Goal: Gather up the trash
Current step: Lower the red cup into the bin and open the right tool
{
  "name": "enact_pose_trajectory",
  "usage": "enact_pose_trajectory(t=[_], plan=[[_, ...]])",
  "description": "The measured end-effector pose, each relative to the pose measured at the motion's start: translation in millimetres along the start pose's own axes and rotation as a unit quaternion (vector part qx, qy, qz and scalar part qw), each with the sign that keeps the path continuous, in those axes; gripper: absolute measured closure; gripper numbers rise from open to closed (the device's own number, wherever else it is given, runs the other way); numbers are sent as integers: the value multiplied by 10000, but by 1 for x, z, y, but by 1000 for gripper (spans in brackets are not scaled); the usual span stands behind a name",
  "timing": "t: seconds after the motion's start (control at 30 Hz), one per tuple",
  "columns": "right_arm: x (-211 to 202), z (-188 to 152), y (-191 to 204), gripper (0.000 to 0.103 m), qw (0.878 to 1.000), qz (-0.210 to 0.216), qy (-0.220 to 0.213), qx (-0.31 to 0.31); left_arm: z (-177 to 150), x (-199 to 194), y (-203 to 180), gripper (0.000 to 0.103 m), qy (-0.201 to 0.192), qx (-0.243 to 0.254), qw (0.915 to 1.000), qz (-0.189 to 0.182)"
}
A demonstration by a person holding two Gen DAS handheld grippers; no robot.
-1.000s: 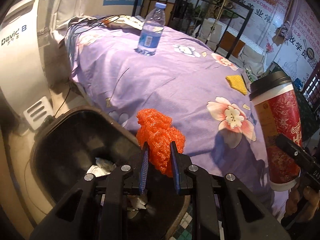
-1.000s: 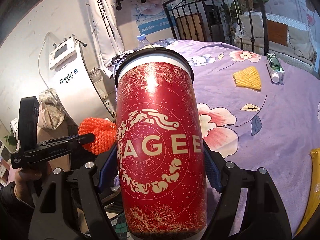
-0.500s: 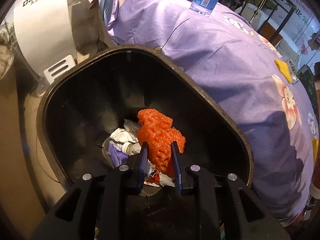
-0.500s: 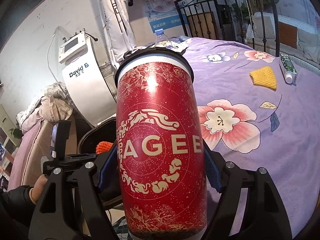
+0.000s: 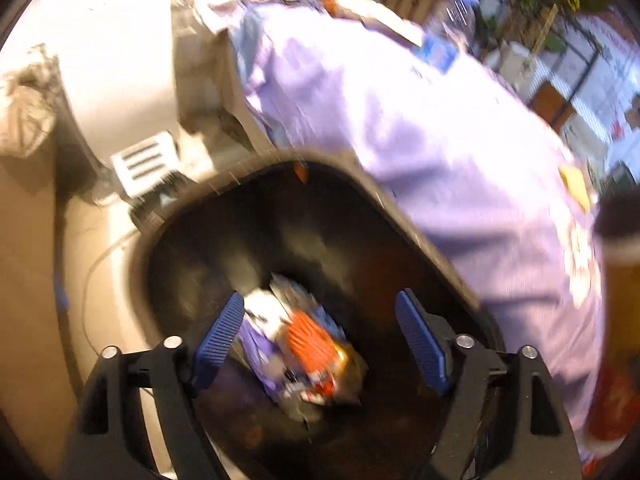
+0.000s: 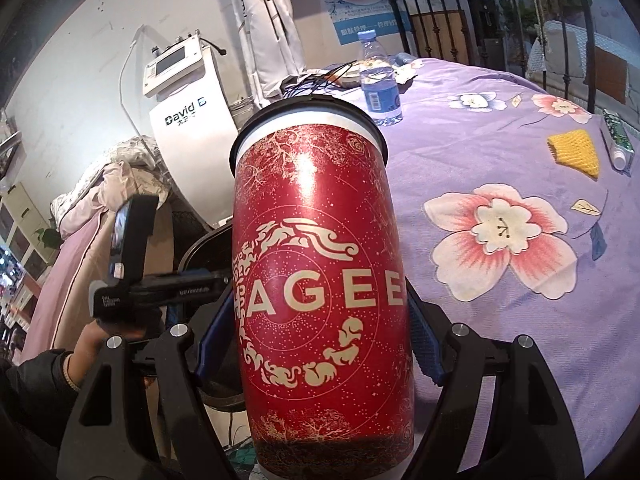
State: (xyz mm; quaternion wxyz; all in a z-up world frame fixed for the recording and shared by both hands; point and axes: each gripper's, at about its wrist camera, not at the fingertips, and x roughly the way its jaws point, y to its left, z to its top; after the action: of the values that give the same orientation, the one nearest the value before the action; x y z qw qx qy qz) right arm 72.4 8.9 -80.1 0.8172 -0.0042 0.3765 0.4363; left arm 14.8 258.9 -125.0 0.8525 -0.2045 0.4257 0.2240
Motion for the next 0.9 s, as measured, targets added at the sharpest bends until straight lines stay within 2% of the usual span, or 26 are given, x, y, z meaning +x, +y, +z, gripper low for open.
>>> enact_pose_trajectory(t=[0.17,0.47,0.67,0.9], plan=[[30,-1,23,28,9982,438,365,-163,21,-26,18,20,-489,-309,9982,154],[90,-8,55,28,9874,1086,1141,-177,35,-44,30,19,-751,-420,9962,119],[127,-11,80,28,9783,1245,1607,-398,43,-53,40,19,-965,-563,9936,166],[166,-13,103,28,9687,1094,2106,-724,52,-63,52,19,-1170,-733,9902,222]])
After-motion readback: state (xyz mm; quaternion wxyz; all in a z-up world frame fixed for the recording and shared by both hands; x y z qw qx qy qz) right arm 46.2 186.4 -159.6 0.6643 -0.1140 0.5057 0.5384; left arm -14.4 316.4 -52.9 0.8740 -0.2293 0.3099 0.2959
